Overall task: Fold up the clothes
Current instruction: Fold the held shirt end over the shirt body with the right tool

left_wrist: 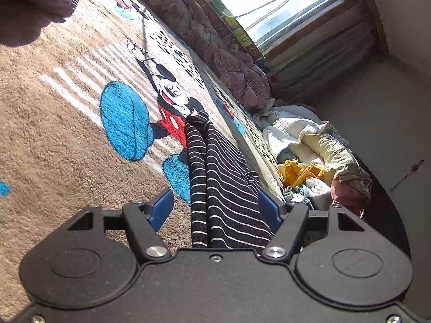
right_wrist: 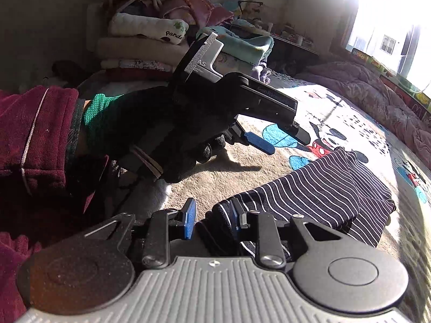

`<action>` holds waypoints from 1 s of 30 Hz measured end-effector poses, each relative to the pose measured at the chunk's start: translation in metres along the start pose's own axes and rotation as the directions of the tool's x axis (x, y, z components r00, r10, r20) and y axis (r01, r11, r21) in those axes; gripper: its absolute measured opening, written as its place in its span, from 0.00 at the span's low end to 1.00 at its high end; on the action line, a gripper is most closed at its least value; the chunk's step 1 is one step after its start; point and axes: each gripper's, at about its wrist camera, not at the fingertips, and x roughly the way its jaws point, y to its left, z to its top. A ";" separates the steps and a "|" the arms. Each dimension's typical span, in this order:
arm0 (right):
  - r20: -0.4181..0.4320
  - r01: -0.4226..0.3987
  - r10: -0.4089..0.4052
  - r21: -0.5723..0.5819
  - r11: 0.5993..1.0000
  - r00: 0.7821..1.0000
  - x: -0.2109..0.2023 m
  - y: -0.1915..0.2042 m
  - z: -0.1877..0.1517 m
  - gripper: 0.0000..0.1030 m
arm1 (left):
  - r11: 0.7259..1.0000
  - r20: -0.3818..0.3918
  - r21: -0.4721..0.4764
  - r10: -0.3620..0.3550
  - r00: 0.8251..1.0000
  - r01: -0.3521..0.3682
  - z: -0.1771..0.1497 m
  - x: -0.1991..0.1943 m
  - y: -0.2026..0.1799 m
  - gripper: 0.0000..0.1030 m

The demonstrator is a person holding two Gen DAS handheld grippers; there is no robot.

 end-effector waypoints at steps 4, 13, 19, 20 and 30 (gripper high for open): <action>0.069 0.051 -0.059 0.110 0.993 0.996 0.008 -0.023 0.008 0.27 | 1.000 0.009 0.001 0.030 1.000 -0.030 0.001 0.002 0.004 0.47; -0.059 0.075 -0.065 0.187 0.979 0.996 0.055 -0.032 -0.041 0.26 | 0.989 -0.003 0.135 0.060 0.998 -0.059 -0.003 0.007 -0.013 0.39; -0.040 0.089 -0.082 0.214 0.973 0.996 0.058 -0.030 -0.044 0.26 | 0.934 -0.018 0.352 0.077 0.997 -0.065 0.009 0.030 -0.059 0.36; -0.034 0.085 -0.080 0.230 0.970 0.996 0.058 -0.031 -0.046 0.26 | 0.917 -0.023 0.393 0.085 0.996 -0.069 0.014 0.039 -0.068 0.34; -0.001 0.085 -0.088 0.285 0.955 0.996 0.055 -0.030 -0.054 0.26 | 0.767 -0.106 0.608 0.336 0.936 -0.206 0.050 0.175 -0.066 0.28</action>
